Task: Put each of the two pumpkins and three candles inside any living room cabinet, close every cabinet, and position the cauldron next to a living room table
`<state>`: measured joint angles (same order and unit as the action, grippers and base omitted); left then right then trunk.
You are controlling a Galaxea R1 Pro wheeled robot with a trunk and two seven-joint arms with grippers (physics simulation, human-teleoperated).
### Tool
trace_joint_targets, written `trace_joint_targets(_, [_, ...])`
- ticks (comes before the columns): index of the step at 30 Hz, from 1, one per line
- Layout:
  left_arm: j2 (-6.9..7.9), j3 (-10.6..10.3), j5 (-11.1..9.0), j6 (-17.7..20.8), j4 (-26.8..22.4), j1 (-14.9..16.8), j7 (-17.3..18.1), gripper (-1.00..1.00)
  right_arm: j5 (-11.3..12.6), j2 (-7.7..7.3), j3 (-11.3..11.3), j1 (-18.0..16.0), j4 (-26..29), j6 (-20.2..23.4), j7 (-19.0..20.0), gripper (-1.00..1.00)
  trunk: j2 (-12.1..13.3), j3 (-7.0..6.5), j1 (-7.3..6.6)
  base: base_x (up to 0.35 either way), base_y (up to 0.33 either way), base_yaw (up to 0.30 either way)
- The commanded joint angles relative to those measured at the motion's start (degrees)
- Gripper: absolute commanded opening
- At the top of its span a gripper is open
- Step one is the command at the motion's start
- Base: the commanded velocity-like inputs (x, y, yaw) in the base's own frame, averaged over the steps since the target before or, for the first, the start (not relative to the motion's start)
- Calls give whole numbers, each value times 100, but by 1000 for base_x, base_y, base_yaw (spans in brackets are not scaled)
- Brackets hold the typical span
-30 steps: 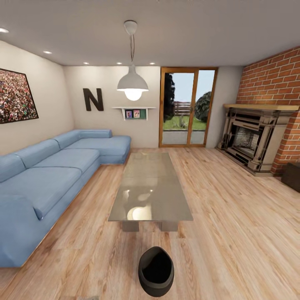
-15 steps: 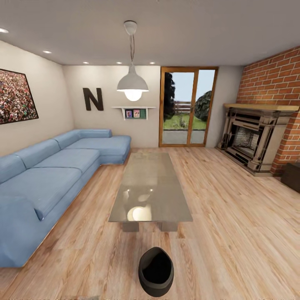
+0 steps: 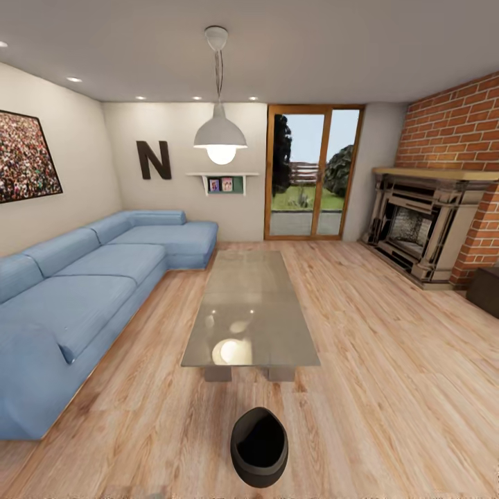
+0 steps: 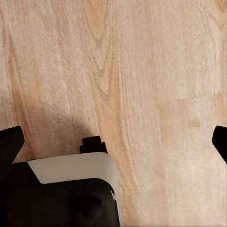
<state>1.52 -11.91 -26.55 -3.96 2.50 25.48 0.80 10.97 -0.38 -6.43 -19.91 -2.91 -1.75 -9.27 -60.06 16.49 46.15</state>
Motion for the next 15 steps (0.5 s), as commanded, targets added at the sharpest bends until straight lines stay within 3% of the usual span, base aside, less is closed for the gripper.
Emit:
trace_joint_targets(1, [-2,-48,-43,-35,24,10,8,100,51,-2,-50,1,-16,-18,-4,100,36,-2,-22,0,0,0])
trace_joint_targets(15, [6,-48,-52,-34,26,-41,39,100,37,-74,-60,101,-16,-27,-4,100,598,-208,-330,0,0,0])
